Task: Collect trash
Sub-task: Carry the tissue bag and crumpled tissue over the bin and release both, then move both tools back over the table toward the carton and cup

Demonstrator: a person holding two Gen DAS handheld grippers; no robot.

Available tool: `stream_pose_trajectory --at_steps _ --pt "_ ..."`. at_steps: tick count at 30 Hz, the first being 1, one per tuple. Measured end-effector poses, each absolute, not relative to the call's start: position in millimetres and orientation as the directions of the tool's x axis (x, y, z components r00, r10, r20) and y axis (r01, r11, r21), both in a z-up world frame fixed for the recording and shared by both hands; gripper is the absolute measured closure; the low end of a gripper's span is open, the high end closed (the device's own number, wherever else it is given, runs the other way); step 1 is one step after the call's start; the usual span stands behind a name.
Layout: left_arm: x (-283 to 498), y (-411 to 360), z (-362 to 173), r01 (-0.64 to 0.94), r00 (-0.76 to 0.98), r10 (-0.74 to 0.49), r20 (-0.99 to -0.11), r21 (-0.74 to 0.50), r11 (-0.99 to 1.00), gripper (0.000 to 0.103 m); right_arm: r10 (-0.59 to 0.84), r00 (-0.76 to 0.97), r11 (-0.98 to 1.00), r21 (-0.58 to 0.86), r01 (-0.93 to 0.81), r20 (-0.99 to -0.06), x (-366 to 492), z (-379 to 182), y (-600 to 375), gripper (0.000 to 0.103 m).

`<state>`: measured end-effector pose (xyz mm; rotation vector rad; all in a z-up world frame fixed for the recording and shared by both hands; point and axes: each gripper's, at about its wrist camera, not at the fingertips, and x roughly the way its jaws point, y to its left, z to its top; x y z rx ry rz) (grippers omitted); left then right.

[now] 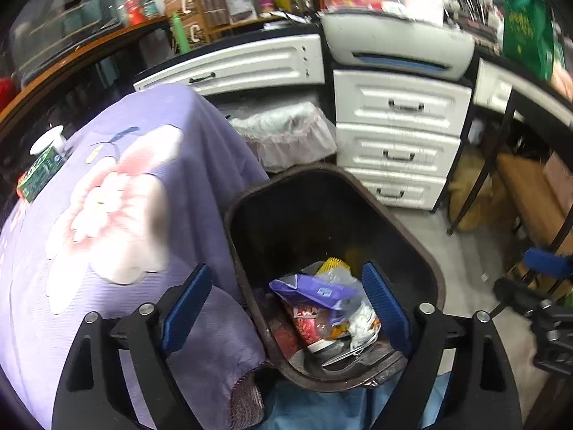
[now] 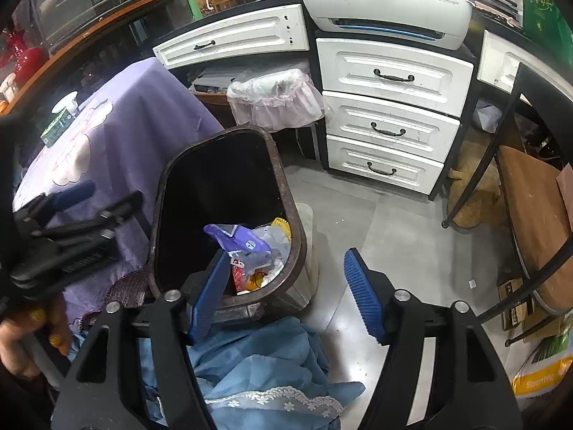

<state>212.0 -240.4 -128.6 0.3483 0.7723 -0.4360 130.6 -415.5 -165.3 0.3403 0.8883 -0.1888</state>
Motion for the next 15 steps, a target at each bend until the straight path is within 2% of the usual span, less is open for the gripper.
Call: stream_pose_trajectory --at_steps 9,15 --pt "206.0 -208.0 -85.9 0.5 0.682 -0.299 -0.667 0.127 0.857 0.008 0.051 0.643 0.93 0.271 0.249 -0.764 146.4 -152.2 -400.3 0.034" --pt "213.2 -175.4 -59.8 0.485 0.689 -0.34 -0.64 0.059 0.872 0.006 0.066 0.67 0.94 0.271 0.207 -0.74 164.2 -133.8 -386.2 0.034"
